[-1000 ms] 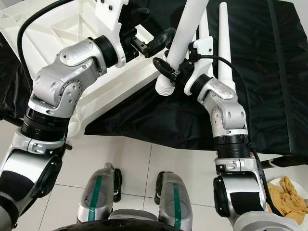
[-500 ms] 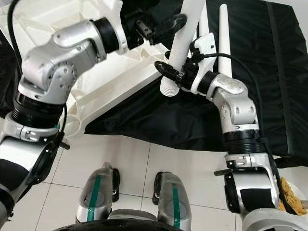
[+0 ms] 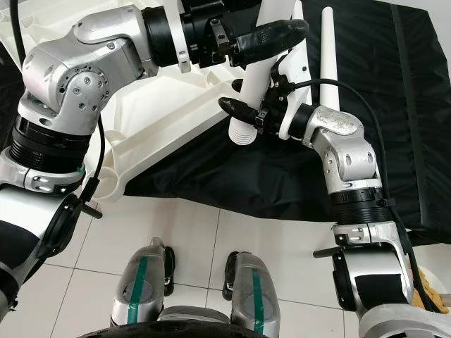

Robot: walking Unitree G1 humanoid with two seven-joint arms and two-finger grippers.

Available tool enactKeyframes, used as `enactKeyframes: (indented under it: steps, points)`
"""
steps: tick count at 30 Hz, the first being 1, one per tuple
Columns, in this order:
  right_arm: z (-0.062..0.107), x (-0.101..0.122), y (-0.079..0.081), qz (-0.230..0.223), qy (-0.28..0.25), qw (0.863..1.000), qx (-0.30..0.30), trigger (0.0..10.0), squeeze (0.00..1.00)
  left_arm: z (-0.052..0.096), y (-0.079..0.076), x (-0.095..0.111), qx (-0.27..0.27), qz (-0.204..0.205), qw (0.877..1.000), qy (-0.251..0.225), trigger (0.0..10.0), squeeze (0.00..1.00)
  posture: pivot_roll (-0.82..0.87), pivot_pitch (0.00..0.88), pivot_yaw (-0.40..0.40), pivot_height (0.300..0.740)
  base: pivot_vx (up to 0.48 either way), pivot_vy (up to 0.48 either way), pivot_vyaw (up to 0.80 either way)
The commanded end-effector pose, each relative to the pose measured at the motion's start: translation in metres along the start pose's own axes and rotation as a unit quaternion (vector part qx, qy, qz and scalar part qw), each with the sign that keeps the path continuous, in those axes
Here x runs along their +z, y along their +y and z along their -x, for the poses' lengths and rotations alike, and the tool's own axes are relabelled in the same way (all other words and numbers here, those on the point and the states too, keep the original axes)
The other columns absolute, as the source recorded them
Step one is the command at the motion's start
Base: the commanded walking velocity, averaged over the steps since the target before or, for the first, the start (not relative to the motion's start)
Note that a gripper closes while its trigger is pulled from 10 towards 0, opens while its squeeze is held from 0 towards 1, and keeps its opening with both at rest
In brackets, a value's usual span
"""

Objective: Building children table

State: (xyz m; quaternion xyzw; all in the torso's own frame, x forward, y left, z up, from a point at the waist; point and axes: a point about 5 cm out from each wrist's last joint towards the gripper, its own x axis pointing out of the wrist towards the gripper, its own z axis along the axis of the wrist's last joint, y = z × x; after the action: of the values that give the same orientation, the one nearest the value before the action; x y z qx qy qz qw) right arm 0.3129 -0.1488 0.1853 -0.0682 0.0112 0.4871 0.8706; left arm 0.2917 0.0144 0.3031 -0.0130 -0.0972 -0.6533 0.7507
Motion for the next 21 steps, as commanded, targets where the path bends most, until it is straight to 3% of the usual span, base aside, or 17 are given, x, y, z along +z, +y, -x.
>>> enactKeyframes:
  steps: [1,12,21]
  points:
    - [-0.006,0.004,0.005,0.016,0.003,1.000,0.023,10.0,0.00,-0.012,-0.011,0.004,-0.063,-0.009,0.998,0.006,10.0,0.00,0.05,0.000,-0.016,0.740,0.000,0.000,0.00]
    - [-0.008,0.006,0.006,0.022,0.002,0.999,0.031,10.0,0.00,-0.017,0.009,-0.012,0.013,-0.005,0.996,0.089,10.0,0.00,0.06,0.000,0.001,0.740,0.000,0.000,0.00]
    - [-0.009,0.008,0.004,0.021,-0.003,0.999,0.027,10.0,0.00,-0.014,0.018,-0.015,0.048,0.013,0.993,0.108,10.0,0.00,0.07,0.006,-0.001,0.740,0.000,0.000,0.00]
